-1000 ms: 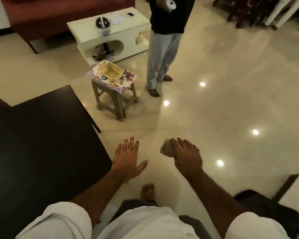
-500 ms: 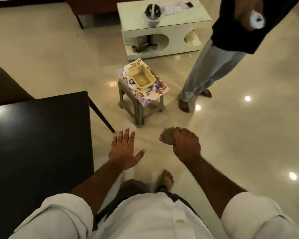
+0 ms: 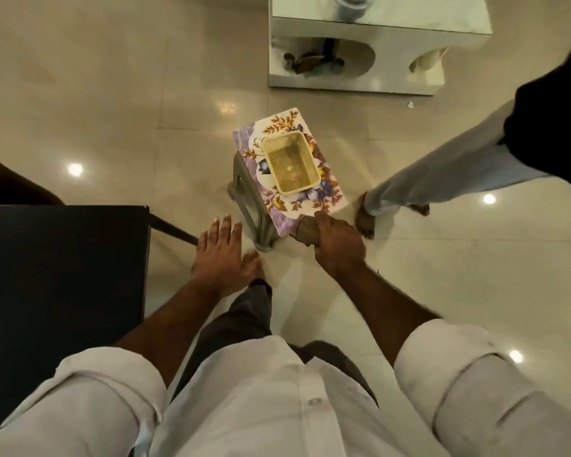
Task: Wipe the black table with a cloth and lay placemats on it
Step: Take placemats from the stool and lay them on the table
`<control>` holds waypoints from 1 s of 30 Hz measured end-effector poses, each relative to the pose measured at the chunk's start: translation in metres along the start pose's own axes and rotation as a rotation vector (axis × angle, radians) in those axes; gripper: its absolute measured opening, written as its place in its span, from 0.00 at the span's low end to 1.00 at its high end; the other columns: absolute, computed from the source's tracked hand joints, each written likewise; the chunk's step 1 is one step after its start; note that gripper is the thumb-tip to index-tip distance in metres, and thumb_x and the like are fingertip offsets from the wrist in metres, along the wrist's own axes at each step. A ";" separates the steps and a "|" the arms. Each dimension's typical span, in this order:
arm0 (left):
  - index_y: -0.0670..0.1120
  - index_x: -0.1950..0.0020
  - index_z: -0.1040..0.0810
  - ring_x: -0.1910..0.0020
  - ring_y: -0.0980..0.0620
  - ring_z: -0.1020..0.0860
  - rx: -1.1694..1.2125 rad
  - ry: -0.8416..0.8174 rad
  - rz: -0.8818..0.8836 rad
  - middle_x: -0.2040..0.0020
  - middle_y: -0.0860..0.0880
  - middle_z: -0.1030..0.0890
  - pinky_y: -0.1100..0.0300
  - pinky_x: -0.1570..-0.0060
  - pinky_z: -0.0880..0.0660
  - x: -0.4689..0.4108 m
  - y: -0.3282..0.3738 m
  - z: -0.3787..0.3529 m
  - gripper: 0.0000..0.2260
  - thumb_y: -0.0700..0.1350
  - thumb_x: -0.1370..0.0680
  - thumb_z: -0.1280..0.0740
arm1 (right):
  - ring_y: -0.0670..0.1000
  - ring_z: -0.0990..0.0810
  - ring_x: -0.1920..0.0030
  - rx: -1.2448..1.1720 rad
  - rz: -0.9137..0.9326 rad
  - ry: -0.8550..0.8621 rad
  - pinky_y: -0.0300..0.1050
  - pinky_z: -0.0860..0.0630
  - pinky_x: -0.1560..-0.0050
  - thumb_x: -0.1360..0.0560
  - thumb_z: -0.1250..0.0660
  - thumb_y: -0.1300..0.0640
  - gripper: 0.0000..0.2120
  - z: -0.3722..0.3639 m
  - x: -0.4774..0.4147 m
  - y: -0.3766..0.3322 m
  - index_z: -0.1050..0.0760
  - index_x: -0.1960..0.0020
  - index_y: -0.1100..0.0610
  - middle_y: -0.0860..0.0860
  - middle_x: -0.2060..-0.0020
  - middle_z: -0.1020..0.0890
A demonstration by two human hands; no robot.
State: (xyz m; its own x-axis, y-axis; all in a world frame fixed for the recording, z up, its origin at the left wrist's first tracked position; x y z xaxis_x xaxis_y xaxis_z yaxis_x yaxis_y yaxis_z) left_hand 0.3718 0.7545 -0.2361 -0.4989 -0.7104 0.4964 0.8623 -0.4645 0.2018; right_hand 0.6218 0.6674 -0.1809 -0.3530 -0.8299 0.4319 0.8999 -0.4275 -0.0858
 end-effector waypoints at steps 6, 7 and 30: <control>0.47 0.09 0.56 0.09 0.39 0.59 0.037 -0.077 0.002 0.08 0.42 0.58 0.37 0.12 0.56 -0.080 -0.020 0.025 0.50 0.79 0.20 0.54 | 0.65 0.16 0.39 -0.601 -0.195 -0.136 0.54 0.20 0.41 0.18 0.24 0.57 0.29 0.018 -0.121 0.001 0.32 0.22 0.61 0.62 0.38 0.16; 0.47 0.09 0.55 0.09 0.39 0.58 0.052 -0.077 0.013 0.08 0.42 0.57 0.37 0.13 0.55 -0.090 -0.023 0.027 0.50 0.79 0.20 0.54 | 0.64 0.16 0.38 -0.658 -0.239 -0.133 0.54 0.20 0.40 0.19 0.23 0.57 0.25 0.019 -0.143 0.003 0.27 0.26 0.62 0.62 0.39 0.16; 0.47 0.08 0.50 0.09 0.42 0.54 0.374 -0.191 0.481 0.08 0.45 0.53 0.43 0.13 0.52 -0.095 -0.030 -0.026 0.46 0.70 0.17 0.38 | 0.62 0.23 0.26 -0.669 -0.253 -0.343 0.56 0.25 0.24 0.13 0.29 0.54 0.25 -0.042 -0.376 0.004 0.29 0.18 0.58 0.59 0.25 0.21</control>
State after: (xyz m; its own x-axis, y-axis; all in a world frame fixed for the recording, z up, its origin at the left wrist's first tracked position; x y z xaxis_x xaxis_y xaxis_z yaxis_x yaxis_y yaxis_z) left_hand 0.3905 0.8222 -0.3107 -0.0541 -0.6705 0.7399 0.9753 0.1233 0.1831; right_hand 0.7470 0.9625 -0.3816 -0.3298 -0.5684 0.7537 0.4199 -0.8034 -0.4222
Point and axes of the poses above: each hand's wrist, its own x-axis away from the middle knuckle, its own z-axis out of the back of the hand, y = z × x, the point moved 3 cm from there along -x, towards the middle knuckle
